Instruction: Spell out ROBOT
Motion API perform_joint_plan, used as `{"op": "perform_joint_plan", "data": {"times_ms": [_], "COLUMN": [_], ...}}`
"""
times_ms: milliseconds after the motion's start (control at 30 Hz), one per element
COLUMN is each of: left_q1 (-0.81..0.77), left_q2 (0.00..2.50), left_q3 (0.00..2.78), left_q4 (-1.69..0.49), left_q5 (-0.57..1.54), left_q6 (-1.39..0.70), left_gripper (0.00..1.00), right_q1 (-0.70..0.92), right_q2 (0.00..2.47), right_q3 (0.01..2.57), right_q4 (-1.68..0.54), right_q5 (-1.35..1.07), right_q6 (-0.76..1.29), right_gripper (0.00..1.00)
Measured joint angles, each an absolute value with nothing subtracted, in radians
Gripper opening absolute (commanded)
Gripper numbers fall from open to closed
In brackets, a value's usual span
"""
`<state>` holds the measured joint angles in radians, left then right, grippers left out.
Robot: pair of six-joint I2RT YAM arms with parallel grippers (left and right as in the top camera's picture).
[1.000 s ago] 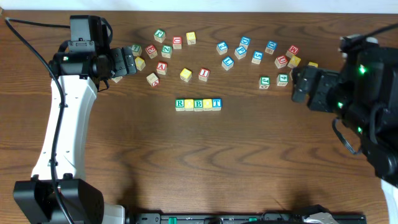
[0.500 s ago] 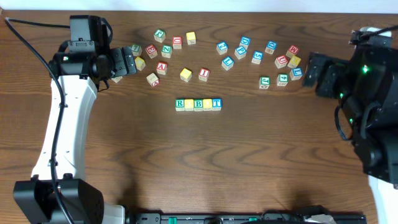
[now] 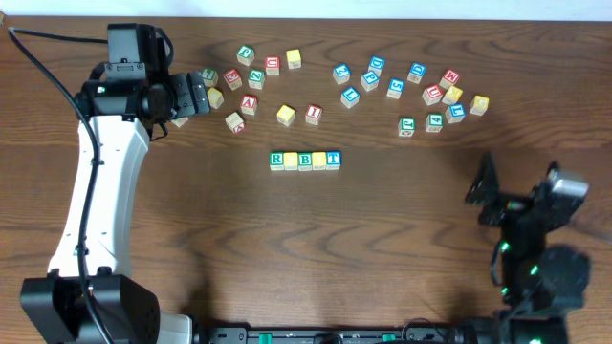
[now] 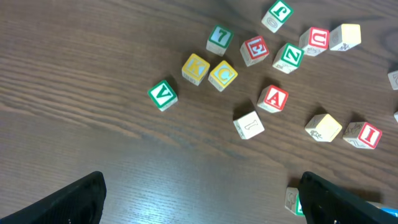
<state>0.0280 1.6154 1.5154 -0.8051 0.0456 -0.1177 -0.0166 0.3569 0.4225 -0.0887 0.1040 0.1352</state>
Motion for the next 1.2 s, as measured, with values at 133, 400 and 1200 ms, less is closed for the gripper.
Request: {"op": "perform_joint_plan", "data": {"times_ms": [133, 400, 1200], "left_q1": [0.028, 0.028, 0.028], "left_q2": [1.615, 1.615, 1.615], "left_q3": [1.516, 1.516, 1.516], "left_q4": [-0.805, -0.805, -0.805], "left_q5": [0.046, 0.046, 0.046], "left_q6": [-0.118, -0.118, -0.118], "left_gripper": [0.97, 0.97, 0.97], "right_q1": [-0.018, -0.019, -0.019], "right_q2": [0.178, 0.028, 0.012], "right_q3": [0.227, 0.027, 0.007], "right_q4": [-0.02, 0.033, -0.063], "right_q5": [0.102, 0.101, 0.081], "right_q6": [0.131, 0.128, 0.124], "right_gripper": [0.99, 0.99, 0.99]}}
